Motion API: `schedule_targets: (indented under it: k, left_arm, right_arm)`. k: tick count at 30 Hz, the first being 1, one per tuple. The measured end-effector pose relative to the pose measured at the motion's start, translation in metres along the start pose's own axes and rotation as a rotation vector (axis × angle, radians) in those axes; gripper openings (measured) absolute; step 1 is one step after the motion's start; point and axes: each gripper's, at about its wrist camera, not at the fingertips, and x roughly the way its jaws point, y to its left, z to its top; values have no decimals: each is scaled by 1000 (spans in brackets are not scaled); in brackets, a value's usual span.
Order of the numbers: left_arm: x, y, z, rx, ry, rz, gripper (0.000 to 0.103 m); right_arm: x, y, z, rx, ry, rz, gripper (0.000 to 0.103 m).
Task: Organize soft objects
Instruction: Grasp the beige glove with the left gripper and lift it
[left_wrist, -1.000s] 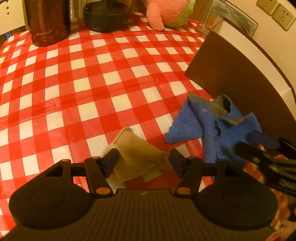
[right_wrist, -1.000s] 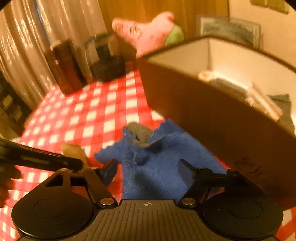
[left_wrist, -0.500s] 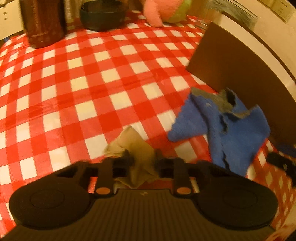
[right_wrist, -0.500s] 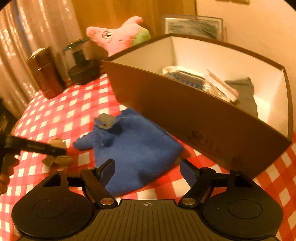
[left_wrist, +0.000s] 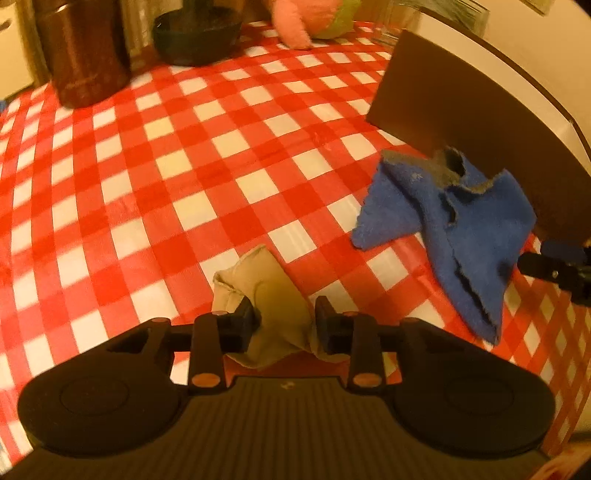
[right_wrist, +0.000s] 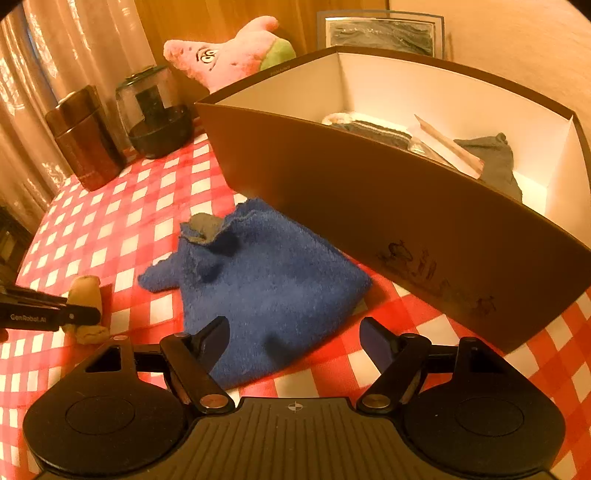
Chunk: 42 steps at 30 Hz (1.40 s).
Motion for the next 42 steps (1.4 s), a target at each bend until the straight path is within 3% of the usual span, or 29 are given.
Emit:
schedule_targets:
  k: [1,2,4,9,14,17,28,34,37,40,42]
  left_arm:
    - [2,-2,0,-3,-1,6,29]
    - [2,-5,-1,5,-9,18,19]
    - [4,-10,-1,45,-8,25,9]
    - [5,-11,1,49,-1,24,9]
    - [5,-11,2,44,4,23,9]
    - [6,-11,2,46,4,24,10]
    - [5,-10,3,37,3,17,10]
    - [6,-10,3,39,2,18,10]
    - [5,-10,3,41,2,19,10]
    - [6,-10,3,44,1,21,10]
    - [6,-11,3,47,0,24,10]
  right_arm:
    - [1,0,1,5,-2,-2,78]
    - [3,-1,2,9,-2,-4,79]
    - [8,-3,4,27,1,-3,83]
    - [26,-15,8,133,2,31,89]
    - [45,-7,18,128,-10,29,92]
    - [53,9,27,72,0,11,103]
    - [70,62,22,-123,-13,68,103]
    - [84,87,9,-259,17,-30,103]
    - [85,92,4,-295,4,-59,93]
    - [81,95,3,-325,-17,-51,72]
    - [81,100,3,-352,-23,-33,52]
